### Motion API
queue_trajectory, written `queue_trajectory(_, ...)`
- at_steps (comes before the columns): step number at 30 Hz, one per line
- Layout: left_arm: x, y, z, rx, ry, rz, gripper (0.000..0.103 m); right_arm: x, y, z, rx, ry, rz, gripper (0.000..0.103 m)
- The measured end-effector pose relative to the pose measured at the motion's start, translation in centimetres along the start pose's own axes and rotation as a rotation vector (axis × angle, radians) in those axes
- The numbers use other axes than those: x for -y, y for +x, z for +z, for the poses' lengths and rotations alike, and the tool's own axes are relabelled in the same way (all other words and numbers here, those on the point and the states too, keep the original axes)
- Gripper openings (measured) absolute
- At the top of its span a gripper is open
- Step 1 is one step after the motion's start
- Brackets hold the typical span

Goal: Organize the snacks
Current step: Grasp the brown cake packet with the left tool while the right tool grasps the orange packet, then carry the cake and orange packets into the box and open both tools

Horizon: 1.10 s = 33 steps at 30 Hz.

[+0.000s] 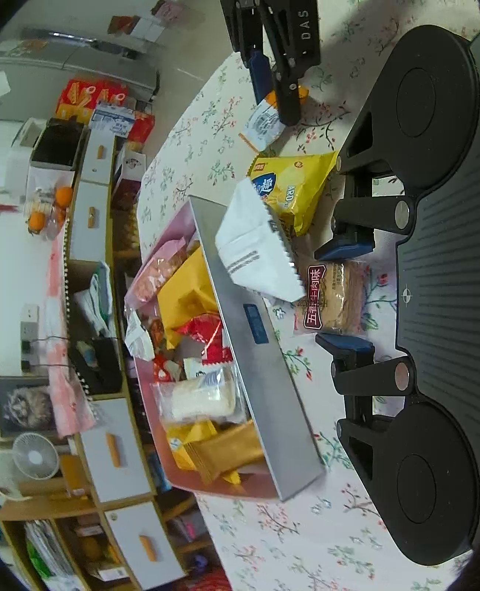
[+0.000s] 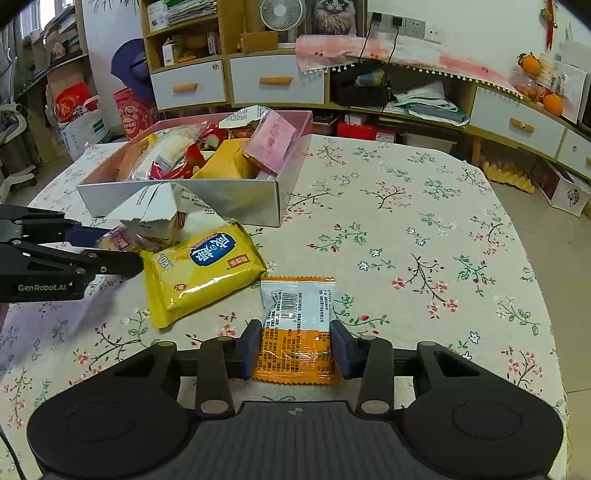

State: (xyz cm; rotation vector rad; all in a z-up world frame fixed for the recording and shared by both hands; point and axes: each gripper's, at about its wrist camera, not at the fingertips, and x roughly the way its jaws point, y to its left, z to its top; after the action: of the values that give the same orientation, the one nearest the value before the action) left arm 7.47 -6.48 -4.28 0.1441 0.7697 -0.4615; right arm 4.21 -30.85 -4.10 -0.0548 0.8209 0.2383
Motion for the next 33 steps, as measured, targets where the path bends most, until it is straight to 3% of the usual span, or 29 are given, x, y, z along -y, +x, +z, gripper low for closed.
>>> queue_trajectory(6,-1.9,-1.7,-0.4,0.009,-0.026,-0.006,0.038,-0.2,-0.9,1.3,0.026,0.055,0.011,0.010)
queue_trajectory(21,-9.2,-4.2,1.5,0.114,-0.264,-0.019,0.038,-4.4,-0.4,7.0,0.123,0.185,0.045,0.010)
queue_trajectory(30,-10.4,-2.0,4.2,0.178,-0.239,0.015,0.038,-6.9,2.9,11.1,0.137,0.257,0.092,0.010)
queue_trajectory(33,-10.8,-1.2,4.7,0.160,-0.251,0.022,0.038,-7.4,4.4,11.9,0.143,0.297,0.099,0.010)
